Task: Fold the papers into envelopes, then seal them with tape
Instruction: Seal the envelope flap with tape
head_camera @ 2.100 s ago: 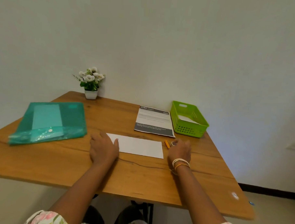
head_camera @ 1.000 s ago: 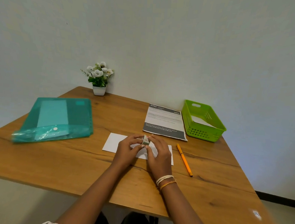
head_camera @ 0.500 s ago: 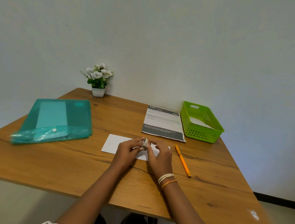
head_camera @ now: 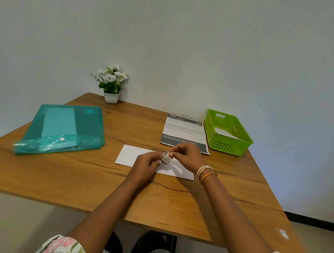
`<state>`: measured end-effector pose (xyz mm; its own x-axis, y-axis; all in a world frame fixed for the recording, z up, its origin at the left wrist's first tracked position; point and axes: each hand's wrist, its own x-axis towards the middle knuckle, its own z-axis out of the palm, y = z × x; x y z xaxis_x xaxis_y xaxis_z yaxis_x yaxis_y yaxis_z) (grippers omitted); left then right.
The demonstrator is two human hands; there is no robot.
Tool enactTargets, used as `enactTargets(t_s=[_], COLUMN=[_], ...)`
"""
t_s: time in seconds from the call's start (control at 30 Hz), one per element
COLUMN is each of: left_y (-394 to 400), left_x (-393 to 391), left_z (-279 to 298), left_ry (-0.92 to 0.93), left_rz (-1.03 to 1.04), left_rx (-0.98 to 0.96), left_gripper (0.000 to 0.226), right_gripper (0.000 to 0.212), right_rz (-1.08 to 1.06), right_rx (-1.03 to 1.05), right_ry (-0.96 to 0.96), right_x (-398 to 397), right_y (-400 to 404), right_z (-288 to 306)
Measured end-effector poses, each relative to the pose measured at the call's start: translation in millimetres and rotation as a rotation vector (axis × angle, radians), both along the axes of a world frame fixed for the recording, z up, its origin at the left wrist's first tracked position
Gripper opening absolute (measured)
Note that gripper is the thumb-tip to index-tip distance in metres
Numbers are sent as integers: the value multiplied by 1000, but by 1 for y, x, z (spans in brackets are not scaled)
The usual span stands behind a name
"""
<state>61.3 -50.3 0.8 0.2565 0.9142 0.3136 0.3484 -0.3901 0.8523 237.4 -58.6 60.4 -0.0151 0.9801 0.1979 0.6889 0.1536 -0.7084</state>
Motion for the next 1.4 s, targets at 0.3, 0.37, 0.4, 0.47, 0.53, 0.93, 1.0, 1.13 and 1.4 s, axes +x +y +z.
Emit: enactTargets(t_s=[0.3, 0.37, 0.4, 0.47, 0.53, 0.93, 1.0, 1.13, 1.4], left_y=[-2, -2, -2, 0, 1, 72, 82, 87, 38], left_x=[3, 3, 3, 3, 4, -15, -17, -17, 23], left_z=[1, 1, 0, 0, 0, 19, 20, 18, 7], left_ry=[79, 87, 91, 94, 69, 425, 492, 508, 353], left_rz=[42, 41, 42, 54, 64, 259, 244, 244, 59], left_rx=[2, 12, 14, 10, -9, 73, 70, 102, 282], left_gripper=[22, 19, 17, 15, 12, 19, 19, 22, 16], right_gripper=[4, 1, 1, 4, 6, 12, 13, 18, 17], right_rz=[26, 1, -24, -93, -172, -206, -213, -197, -194], right_rx=[72, 94, 104, 116, 83, 85, 88, 40, -35], right_ry=[-152, -67, 2, 119, 185, 264, 304, 369, 518], right_x=[-1, 0, 1, 3, 5, 0, 1, 4, 17], right_y=[-4, -6, -8, -8, -6, -16, -18, -13, -3], right_z=[2, 0, -3, -6, -12, -49, -52, -48, -45])
